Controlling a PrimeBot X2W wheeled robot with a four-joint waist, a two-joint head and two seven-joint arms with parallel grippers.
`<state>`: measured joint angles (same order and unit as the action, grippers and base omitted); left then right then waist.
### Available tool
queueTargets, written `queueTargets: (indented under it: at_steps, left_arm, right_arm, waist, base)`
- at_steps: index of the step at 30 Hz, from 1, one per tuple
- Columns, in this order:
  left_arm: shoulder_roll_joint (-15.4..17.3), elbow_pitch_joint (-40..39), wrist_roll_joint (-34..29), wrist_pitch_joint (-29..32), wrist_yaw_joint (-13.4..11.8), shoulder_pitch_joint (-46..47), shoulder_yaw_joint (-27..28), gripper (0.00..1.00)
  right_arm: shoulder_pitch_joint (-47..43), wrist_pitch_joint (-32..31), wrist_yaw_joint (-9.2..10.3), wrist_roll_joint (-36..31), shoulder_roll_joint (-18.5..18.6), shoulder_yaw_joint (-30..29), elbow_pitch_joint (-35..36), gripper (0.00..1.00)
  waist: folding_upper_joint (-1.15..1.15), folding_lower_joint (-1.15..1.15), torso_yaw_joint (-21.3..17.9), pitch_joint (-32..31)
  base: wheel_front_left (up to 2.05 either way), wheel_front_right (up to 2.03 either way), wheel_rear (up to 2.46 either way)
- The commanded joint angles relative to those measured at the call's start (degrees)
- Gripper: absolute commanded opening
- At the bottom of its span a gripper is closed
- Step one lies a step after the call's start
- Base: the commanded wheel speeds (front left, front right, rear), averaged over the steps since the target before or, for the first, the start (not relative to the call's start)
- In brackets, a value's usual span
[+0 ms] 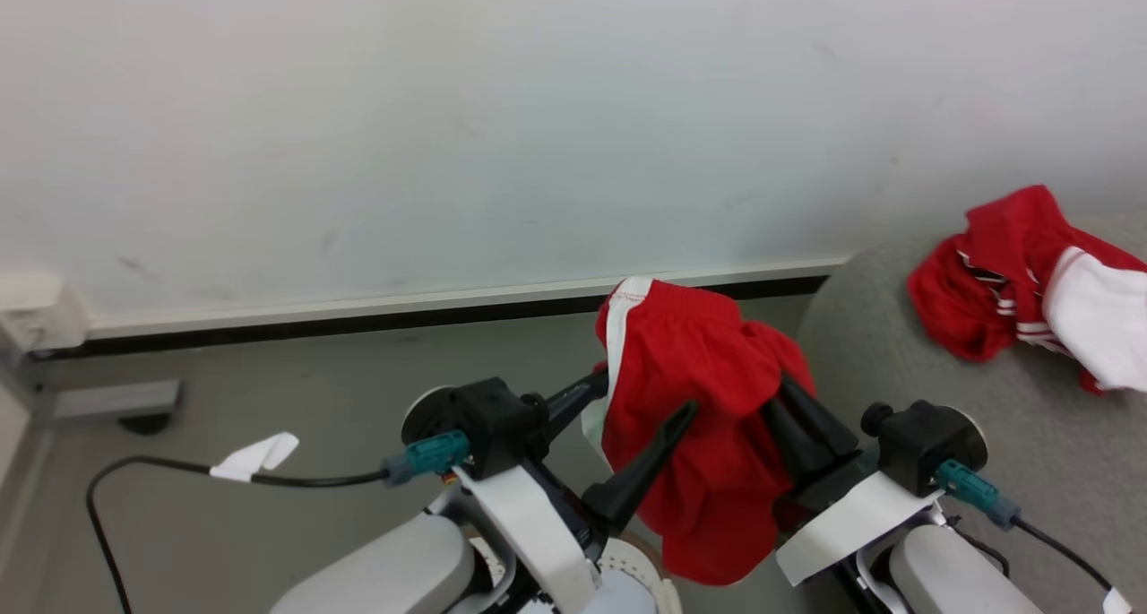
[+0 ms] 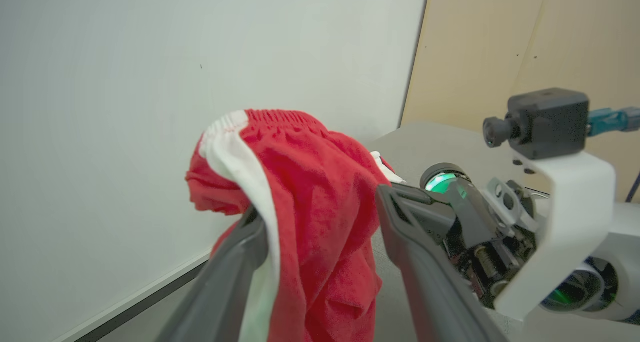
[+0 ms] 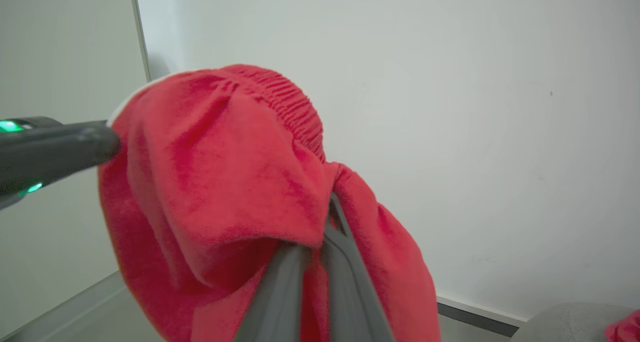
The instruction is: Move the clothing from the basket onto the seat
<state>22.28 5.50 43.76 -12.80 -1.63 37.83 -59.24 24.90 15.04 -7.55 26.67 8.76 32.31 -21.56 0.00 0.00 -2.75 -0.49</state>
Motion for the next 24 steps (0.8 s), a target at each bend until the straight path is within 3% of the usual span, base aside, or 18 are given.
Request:
queueTargets:
  at_steps: [1,15,24]
  left_arm:
    - [0.31,-0.23,-0.46,-0.56,-0.29,-1.19,0.06,1.00]
    - [1.66,-1.46,-2.32,-1.56,-0.93,-3.65,-0.40,1.00]
    - [3.08,-2.30,-4.05,-1.81,-1.77,-2.57,0.18,1.00]
  right_arm:
    - [-0.70,0.19,0.13,-0.70,0.15,-0.92,0.67,0.00]
    - [-3.78,0.12,0.13,-4.57,3.07,-15.11,8.74,0.00]
    - [-8.32,0.12,0.13,-6.67,3.20,-19.72,13.58,0.00]
  waist:
    - [0.00,0.00,-2.90,0.78]
    - [0.00,0.00,-15.68,5.11]
    - [0.00,0.00,-21.40,7.50]
  base:
    - [0.00,0.00,0.00]
    - [0.00,0.00,0.00]
    - [0.00,0.00,0.00]
